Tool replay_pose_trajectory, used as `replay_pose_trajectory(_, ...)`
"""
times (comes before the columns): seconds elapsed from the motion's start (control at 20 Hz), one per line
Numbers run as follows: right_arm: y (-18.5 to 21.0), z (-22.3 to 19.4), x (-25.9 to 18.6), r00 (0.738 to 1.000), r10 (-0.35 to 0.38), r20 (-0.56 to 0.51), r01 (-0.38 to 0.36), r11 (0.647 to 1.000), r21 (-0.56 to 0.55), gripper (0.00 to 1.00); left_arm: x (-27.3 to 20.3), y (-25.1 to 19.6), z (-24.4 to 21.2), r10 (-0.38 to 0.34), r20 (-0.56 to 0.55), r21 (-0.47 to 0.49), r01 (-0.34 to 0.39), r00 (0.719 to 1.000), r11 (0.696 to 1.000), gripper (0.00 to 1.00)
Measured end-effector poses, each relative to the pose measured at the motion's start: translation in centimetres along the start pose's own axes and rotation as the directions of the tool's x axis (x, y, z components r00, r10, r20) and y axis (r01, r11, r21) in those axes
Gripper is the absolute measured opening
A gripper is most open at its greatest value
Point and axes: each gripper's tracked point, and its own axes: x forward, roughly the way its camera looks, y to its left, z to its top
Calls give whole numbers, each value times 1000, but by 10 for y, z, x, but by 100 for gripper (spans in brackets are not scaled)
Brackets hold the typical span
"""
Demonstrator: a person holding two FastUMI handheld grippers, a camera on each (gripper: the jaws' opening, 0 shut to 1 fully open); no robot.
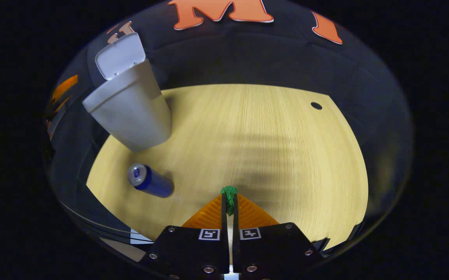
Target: Press the lid of the desktop garbage bin to open it, pick up the crumpled paper on the desktop and throw it into the bin, then pick up the pop can on the desktop and drop it into the bin, and finally close the garbage bin lid.
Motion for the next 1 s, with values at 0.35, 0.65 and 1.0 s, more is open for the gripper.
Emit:
replay_pose_trajectory(0.35,37,120,-80,966,68,248,-42,993,-110,4,-5,-7,-3,-27,-1,12,27,1000,1000,95)
replay_pose_trajectory(0.65,92,203,-110,915,167,366,-73,963,-259,4,-15,-2,-8,-25,-13,14,26,1000,1000,95)
replay_pose_trajectory(1.0,161,264,-102,857,317,407,-160,914,-373,3,-29,20,-2,5,-1,32,-5,1000,999,95)
